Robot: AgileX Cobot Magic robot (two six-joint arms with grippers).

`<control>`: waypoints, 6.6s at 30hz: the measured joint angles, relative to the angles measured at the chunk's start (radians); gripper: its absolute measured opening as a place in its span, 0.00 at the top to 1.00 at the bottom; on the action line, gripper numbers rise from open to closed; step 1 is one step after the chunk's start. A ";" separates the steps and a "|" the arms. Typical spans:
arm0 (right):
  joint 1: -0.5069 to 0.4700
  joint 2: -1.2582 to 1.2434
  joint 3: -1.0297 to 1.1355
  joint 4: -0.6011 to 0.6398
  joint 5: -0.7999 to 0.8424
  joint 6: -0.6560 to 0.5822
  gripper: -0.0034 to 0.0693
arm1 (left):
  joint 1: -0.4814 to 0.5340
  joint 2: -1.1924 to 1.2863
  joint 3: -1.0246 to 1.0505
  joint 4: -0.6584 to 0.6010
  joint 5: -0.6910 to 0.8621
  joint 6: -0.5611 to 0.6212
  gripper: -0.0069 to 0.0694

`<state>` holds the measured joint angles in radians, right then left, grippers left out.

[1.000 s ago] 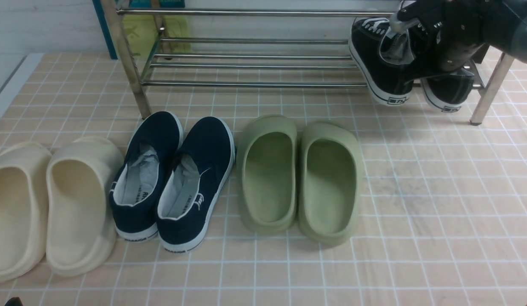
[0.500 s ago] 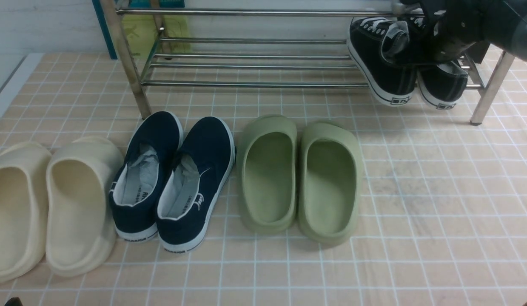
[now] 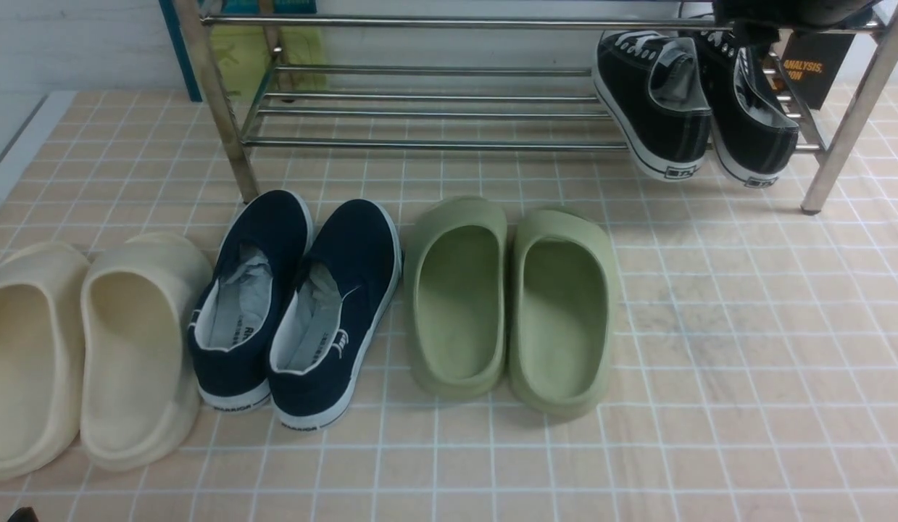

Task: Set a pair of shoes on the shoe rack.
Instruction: Use the right arm to put a shoe into the shoe rack

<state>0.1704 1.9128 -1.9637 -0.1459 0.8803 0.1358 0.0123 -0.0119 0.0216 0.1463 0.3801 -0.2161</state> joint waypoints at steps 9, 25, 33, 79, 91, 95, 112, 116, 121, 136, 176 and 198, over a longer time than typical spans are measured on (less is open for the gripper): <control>-0.103 -0.125 0.255 0.047 0.014 -0.051 0.71 | 0.000 0.000 0.000 0.000 0.000 0.000 0.60; -0.236 -0.015 0.684 0.585 -0.628 -0.322 0.98 | 0.000 0.000 0.000 0.000 0.000 0.000 0.60; -0.205 -0.011 0.684 0.725 -0.635 -0.330 0.98 | 0.000 0.000 0.000 0.000 0.000 0.000 0.60; 0.004 0.014 0.620 1.448 -0.753 -1.354 0.98 | 0.000 0.000 0.000 0.001 0.000 0.000 0.60; -0.075 -0.148 0.614 1.305 -0.501 -1.212 0.86 | 0.000 0.000 0.000 0.001 0.000 0.000 0.60; -0.148 -0.155 0.599 1.067 -0.396 -1.032 0.73 | 0.000 0.000 0.000 0.001 0.000 0.000 0.60; -0.185 0.018 0.412 0.671 -0.492 -0.714 0.34 | 0.000 0.000 0.000 0.001 0.000 0.000 0.60; -0.178 0.077 0.399 0.678 -0.518 -0.721 0.53 | 0.000 0.000 0.000 0.001 0.000 0.000 0.60; -0.176 0.083 0.399 0.743 -0.530 -0.702 0.91 | 0.000 0.000 0.000 0.001 0.000 0.000 0.60; -0.123 0.054 0.382 0.741 -0.563 -0.701 0.95 | 0.000 0.000 0.000 0.001 0.000 0.000 0.60; -0.116 -0.131 0.372 0.486 -0.443 -0.531 0.43 | 0.000 0.000 0.000 0.001 0.000 0.000 0.60; -0.116 0.129 0.371 0.533 -0.266 -0.561 0.97 | 0.000 0.000 0.000 0.001 0.000 0.000 0.60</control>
<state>0.0545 2.0417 -1.5924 0.3869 0.6146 -0.4252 0.0123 -0.0119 0.0216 0.1471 0.3801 -0.2161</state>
